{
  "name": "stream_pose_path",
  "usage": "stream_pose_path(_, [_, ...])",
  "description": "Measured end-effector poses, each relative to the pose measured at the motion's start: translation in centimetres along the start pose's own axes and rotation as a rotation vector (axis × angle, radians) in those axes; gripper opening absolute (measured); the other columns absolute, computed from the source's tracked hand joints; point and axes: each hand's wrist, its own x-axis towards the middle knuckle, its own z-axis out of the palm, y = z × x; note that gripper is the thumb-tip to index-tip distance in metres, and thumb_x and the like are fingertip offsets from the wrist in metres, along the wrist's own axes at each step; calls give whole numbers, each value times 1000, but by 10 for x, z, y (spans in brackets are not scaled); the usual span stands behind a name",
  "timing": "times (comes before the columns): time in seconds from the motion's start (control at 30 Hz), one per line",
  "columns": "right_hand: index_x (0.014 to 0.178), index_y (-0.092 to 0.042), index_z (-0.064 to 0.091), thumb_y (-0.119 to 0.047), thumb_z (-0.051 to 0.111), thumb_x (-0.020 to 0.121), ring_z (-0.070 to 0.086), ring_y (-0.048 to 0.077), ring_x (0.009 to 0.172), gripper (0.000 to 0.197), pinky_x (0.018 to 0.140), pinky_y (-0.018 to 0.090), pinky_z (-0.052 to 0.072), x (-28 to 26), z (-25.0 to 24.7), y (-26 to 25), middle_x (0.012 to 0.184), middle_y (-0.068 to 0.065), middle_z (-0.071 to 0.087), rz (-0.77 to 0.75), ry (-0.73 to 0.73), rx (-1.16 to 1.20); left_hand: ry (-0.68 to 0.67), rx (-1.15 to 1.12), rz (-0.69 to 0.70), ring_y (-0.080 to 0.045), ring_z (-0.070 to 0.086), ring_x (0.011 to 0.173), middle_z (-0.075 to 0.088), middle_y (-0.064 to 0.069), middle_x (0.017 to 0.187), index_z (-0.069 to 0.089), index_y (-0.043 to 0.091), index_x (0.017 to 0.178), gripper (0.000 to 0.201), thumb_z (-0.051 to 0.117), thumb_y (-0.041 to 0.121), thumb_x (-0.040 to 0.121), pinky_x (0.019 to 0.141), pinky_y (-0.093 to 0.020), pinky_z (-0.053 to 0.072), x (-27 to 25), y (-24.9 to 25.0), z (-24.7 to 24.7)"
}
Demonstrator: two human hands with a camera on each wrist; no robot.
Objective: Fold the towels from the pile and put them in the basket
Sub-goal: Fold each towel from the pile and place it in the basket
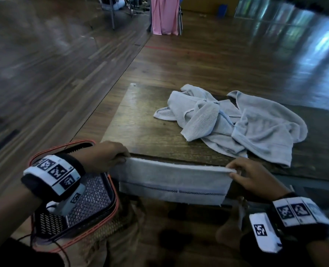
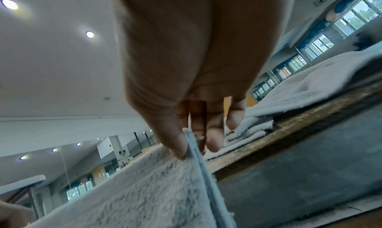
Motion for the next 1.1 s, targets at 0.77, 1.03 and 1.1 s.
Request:
stream_pose_path(0.77, [84, -14, 67, -10, 79, 64, 59, 31, 89, 23, 73, 41, 45, 50, 44, 0, 88, 5, 66, -120, 210, -435, 413, 259, 11, -23, 63, 83, 63, -1, 93, 61, 19, 88, 24, 75, 17, 69, 74, -37, 48, 18, -50, 45])
stream_pose_path(1.03, [75, -23, 65, -52, 74, 67, 52, 19, 88, 31, 79, 38, 39, 70, 34, -24, 85, -4, 60, -195, 139, -396, 424, 292, 84, -15, 51, 92, 56, 7, 97, 58, 27, 93, 42, 57, 63, 72, 83, -35, 41, 36, -37, 39])
stream_pose_path(1.1, [86, -22, 65, -47, 72, 70, 54, 18, 92, 30, 80, 36, 42, 80, 44, -40, 90, -3, 62, -234, 95, -334, 454, 280, 131, -16, 54, 95, 59, 6, 101, 60, 26, 100, 39, 53, 58, 79, 82, -34, 41, 46, -20, 44])
